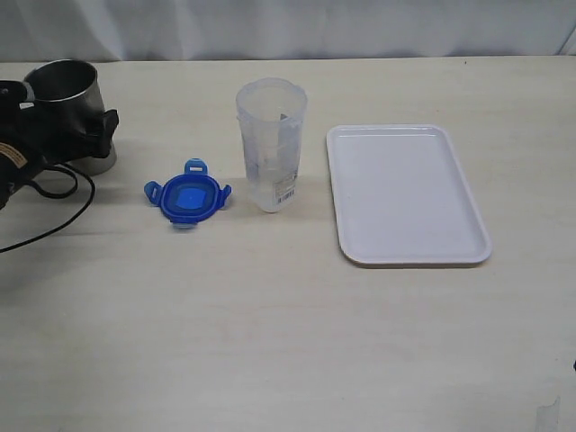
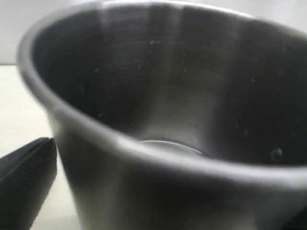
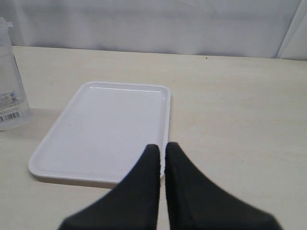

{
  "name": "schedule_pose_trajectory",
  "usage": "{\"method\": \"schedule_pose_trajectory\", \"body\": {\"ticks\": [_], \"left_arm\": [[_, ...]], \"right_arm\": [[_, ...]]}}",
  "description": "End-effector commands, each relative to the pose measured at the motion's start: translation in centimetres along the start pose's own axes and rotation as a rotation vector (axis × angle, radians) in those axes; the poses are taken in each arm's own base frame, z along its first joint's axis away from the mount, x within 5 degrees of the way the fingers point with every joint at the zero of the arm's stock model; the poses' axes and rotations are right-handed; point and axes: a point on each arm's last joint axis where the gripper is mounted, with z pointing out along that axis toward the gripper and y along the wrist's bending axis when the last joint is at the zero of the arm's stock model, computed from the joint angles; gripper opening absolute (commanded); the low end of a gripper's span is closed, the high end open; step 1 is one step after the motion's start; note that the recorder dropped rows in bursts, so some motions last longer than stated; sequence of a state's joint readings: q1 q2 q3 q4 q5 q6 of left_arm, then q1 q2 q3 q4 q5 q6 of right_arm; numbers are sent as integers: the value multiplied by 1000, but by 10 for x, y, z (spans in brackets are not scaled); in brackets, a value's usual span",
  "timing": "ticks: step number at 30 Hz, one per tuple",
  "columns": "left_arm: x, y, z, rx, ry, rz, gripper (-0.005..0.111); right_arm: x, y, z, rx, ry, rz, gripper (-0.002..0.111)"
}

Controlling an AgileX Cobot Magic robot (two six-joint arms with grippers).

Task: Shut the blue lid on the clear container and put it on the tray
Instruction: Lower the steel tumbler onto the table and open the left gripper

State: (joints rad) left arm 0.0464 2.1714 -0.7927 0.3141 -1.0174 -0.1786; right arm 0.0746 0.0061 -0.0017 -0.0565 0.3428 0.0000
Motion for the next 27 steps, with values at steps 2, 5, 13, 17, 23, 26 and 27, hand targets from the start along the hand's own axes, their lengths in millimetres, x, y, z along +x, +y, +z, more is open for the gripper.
{"method": "schedule_pose_trajectory", "body": {"ticks": [2,5,13,17,23,26,27], "left_arm": [[-1,-2,-4,6,-15,-5,97],[1,-2,-15,-21,-83,-24,97],[17,0,-37,-108,-57,-18,97],[21,-2,-40,-91,-39,-15,97],[24,-1,-44,-112,-23,-27,91],[24,-3,-44,-97,-21,-21,70],[24,-5,-44,-77,-19,-14,61]], "right_arm": [[0,0,0,-3,-5,-3,4],[0,0,0,-3,-5,-3,4],[0,0,0,-3,-5,-3,4],[0,0,0,-3,-5,-3,4],[0,0,0,-3,-5,-3,4],[0,0,0,-3,-5,-3,4],[0,0,0,-3,-5,-3,4]]}}
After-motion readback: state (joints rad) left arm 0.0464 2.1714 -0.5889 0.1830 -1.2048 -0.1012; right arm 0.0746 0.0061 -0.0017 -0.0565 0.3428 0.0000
